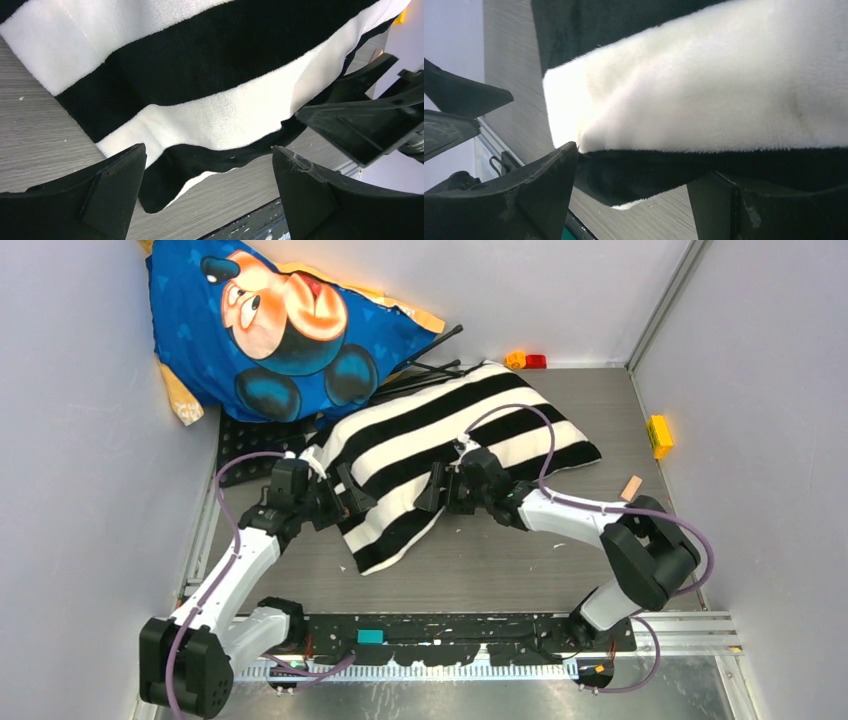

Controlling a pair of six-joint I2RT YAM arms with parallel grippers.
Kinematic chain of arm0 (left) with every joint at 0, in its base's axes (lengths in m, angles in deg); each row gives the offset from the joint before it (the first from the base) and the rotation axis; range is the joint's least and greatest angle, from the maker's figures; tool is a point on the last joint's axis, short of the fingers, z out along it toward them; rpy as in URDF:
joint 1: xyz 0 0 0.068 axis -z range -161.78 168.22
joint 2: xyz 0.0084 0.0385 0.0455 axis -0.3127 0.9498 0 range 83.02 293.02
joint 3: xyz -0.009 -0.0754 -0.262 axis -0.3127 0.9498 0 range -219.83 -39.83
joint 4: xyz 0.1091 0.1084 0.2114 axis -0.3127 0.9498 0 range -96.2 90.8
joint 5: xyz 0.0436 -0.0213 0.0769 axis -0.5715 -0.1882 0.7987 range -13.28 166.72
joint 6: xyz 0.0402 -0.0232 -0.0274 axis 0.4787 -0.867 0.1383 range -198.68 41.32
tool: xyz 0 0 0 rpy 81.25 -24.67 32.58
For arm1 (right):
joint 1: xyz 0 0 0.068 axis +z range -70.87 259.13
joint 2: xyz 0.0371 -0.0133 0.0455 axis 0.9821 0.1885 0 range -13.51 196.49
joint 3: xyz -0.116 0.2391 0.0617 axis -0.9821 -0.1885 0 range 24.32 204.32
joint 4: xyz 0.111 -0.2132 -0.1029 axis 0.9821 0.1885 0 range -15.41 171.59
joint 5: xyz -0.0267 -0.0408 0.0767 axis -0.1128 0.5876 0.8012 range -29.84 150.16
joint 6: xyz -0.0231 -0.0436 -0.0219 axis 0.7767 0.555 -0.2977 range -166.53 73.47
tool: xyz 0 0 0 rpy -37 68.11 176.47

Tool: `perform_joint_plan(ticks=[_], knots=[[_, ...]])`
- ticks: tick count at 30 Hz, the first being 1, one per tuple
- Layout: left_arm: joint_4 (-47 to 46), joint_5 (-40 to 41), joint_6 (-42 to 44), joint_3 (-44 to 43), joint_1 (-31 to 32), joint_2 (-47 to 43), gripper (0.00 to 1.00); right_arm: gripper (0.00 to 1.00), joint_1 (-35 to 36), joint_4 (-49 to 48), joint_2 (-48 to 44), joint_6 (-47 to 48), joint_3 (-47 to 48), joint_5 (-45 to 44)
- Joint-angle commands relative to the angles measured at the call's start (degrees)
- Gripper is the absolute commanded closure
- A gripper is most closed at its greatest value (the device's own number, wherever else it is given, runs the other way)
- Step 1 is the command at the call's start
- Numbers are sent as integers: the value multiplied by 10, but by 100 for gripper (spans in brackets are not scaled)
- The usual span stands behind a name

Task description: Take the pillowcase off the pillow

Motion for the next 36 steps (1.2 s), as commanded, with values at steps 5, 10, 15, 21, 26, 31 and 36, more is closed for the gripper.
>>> perform_joint_plan(ticks=[5, 10, 15, 21, 26, 31, 36], knots=[[-10, -5, -2, -15, 45, 0, 0, 17, -117, 102, -154, 45, 12, 3], [3, 112, 22, -60, 177, 20, 0, 14, -245, 202, -230, 51, -13, -22], [58, 238, 105, -136, 270, 76, 0, 9, -351, 249, -246, 9, -20, -91], [75, 370, 188, -183, 395, 164, 0, 7, -461, 208, -214, -36, -46, -52], [78, 388, 197, -198, 421, 226, 0, 5, -508, 151, -164, -43, -44, -30], [65, 417, 190, -194, 421, 248, 0, 1, -540, 104, -101, -72, -19, -1], [59, 450, 180, -195, 418, 269, 0, 1, -540, 58, -54, -84, 7, -18]])
